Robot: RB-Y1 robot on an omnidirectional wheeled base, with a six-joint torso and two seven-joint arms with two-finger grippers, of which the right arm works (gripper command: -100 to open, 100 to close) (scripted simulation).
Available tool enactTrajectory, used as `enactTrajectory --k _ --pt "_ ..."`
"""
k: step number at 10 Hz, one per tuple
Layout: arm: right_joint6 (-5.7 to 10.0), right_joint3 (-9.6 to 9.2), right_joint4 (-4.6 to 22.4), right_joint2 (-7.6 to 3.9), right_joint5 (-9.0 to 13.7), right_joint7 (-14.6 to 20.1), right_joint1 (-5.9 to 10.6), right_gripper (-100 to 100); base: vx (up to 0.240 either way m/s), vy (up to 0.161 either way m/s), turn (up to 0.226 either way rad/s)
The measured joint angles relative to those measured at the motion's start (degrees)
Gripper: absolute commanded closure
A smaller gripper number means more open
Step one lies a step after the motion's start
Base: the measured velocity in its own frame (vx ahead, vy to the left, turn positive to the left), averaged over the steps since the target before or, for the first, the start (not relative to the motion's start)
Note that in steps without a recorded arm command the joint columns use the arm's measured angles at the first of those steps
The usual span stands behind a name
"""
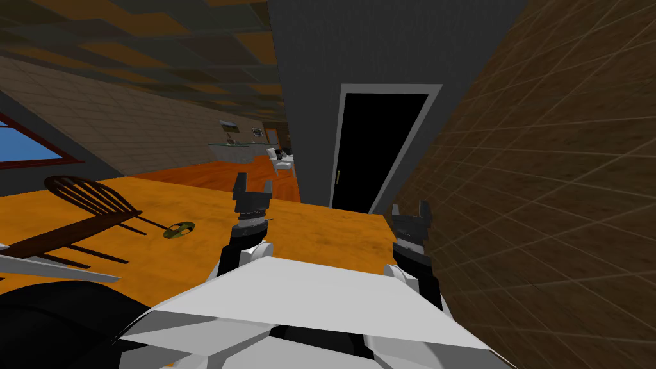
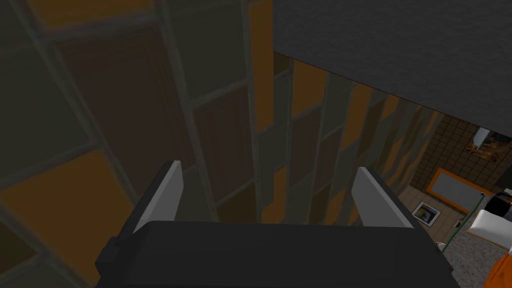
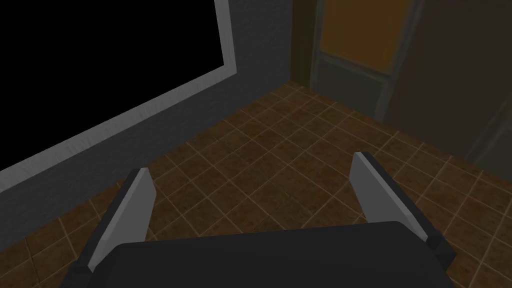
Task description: Pull the door open
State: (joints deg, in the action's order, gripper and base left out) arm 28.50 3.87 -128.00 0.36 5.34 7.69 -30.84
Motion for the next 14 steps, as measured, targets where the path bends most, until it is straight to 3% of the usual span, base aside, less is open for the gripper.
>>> enactTrajectory --k 7,14 --pt "1.5 1.12 6.9 -2.12 2.9 5.7 2.37 -100 0.13 0.003 0.085" --pt "3.53 1.71 14.5 -3.19 5.6 11.2 4.91 -100 0.094 -0.004 0.092"
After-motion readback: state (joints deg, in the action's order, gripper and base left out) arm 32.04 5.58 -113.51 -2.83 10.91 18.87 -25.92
